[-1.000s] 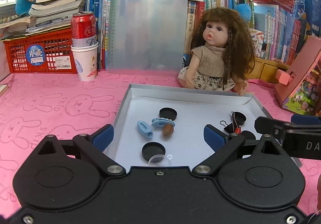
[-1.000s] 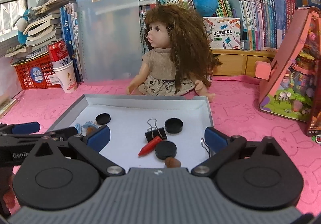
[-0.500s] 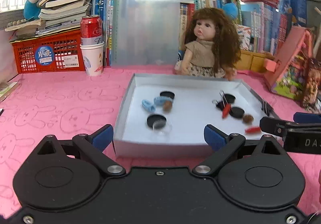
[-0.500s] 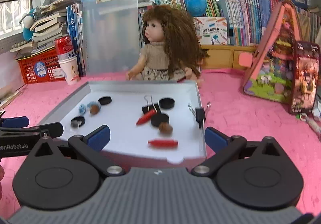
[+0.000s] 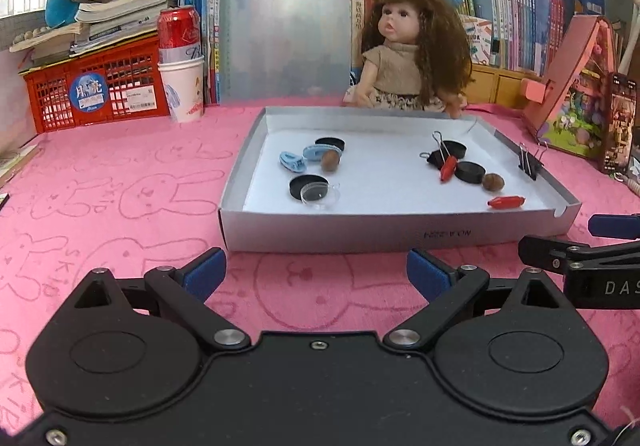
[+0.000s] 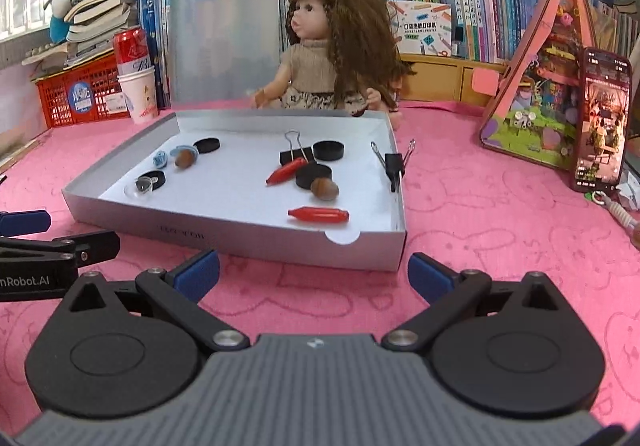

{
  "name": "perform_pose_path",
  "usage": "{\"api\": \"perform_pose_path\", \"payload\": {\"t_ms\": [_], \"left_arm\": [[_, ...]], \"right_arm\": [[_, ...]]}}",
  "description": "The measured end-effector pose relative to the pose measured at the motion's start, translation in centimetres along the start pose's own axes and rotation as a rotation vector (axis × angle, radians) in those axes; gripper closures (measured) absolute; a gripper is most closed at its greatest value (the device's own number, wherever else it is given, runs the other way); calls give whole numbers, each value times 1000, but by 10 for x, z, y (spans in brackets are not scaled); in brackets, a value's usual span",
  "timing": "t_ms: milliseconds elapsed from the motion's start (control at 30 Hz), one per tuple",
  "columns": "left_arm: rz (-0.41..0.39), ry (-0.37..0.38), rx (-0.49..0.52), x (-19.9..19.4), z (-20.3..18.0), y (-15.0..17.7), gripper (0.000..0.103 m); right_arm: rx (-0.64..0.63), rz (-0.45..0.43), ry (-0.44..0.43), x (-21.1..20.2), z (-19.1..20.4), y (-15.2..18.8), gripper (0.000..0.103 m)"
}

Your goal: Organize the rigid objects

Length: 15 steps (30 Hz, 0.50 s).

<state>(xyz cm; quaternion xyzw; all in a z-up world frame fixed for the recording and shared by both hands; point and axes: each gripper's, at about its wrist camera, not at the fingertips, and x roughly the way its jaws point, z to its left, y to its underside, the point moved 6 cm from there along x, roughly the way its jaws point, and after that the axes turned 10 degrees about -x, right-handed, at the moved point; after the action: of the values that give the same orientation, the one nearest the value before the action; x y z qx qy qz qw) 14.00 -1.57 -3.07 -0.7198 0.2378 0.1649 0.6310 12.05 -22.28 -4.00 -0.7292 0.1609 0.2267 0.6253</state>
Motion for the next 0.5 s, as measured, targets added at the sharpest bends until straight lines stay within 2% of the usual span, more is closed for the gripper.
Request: {"api": "perform_pose_path", "payload": {"t_ms": [367, 500], "left_arm": [[87, -5, -23, 16, 2, 5, 6], [91, -4, -20, 18, 2, 6, 5]], "right_arm": [[-1, 61, -8, 13, 1, 2, 0], [-3, 84, -13, 17, 1, 3, 0]]}}
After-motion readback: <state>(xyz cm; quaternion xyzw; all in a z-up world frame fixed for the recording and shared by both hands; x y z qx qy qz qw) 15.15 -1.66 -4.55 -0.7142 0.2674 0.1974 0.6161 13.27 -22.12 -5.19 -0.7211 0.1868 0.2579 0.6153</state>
